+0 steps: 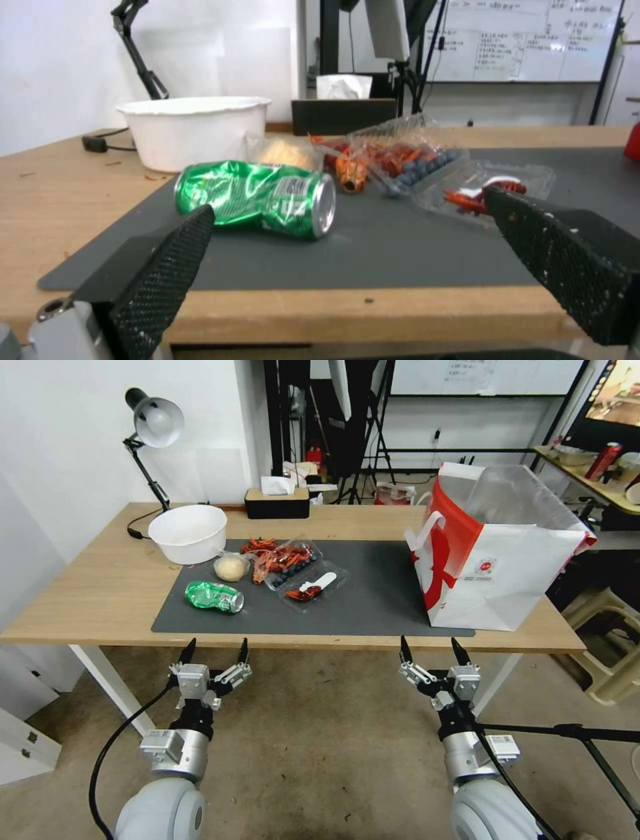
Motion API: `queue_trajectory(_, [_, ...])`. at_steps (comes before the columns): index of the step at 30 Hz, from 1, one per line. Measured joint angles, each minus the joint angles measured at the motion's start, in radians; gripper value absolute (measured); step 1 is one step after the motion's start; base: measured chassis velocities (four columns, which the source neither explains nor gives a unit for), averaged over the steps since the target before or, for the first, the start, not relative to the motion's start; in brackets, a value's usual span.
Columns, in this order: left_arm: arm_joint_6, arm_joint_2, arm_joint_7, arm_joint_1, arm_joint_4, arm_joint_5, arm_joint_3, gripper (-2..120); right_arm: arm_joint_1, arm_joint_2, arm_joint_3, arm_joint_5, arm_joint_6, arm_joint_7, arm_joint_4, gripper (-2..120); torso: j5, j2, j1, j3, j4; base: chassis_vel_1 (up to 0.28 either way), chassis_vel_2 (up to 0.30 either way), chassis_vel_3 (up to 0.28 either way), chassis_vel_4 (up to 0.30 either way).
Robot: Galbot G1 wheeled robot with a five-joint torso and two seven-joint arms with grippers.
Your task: Pick up the trash from the table and place it into the takeout bag.
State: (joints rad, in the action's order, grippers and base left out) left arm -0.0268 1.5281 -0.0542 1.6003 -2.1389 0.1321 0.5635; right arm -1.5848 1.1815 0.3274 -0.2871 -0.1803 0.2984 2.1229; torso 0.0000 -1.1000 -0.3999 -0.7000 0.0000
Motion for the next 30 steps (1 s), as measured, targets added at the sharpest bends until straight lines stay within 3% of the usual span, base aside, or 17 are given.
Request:
queue_trajectory(7, [0.018, -0.029, 0.031, -0.063, 0.022, 0.034, -0.025, 100, 0.001, 0.001, 0.007, 0.002, 0.001, 0.002, 0.001, 100, 0.0000, 0.000, 0.000, 0.000, 0.0000, 0.000, 0.000, 0.000, 0.000])
queue_trajectory(14, [0.086, -0.069, 0.085, -0.143, 0.036, 0.097, -0.063, 100, -0.001, 0.010, 0.015, 0.008, 0.003, 0.004, 0.003, 100, 0.0000, 0.000, 0.000, 0.000, 0.0000, 0.000, 0.000, 0.000, 0.000])
queue_trajectory(19, [0.166, -0.096, 0.173, -0.218, 0.054, 0.171, -0.111, 100, -0.006, 0.016, 0.023, 0.013, 0.004, 0.005, 0.005, 100, -0.0001, 0.000, 0.000, 0.000, 0.0000, 0.000, 0.000, 0.000, 0.000])
queue_trajectory(26, [0.210, -0.137, 0.240, -0.271, 0.077, 0.215, -0.119, 100, -0.007, 0.024, 0.024, 0.021, 0.005, 0.007, 0.007, 100, 0.0000, 0.000, 0.000, 0.000, -0.0001, 0.000, 0.000, 0.000, 0.000])
queue_trajectory(30, [0.275, -0.176, 0.338, -0.304, 0.079, 0.272, -0.127, 100, -0.006, 0.032, 0.017, 0.029, 0.007, 0.009, 0.007, 100, 0.0001, 0.000, 0.000, 0.000, 0.0000, 0.000, 0.000, 0.000, 0.000])
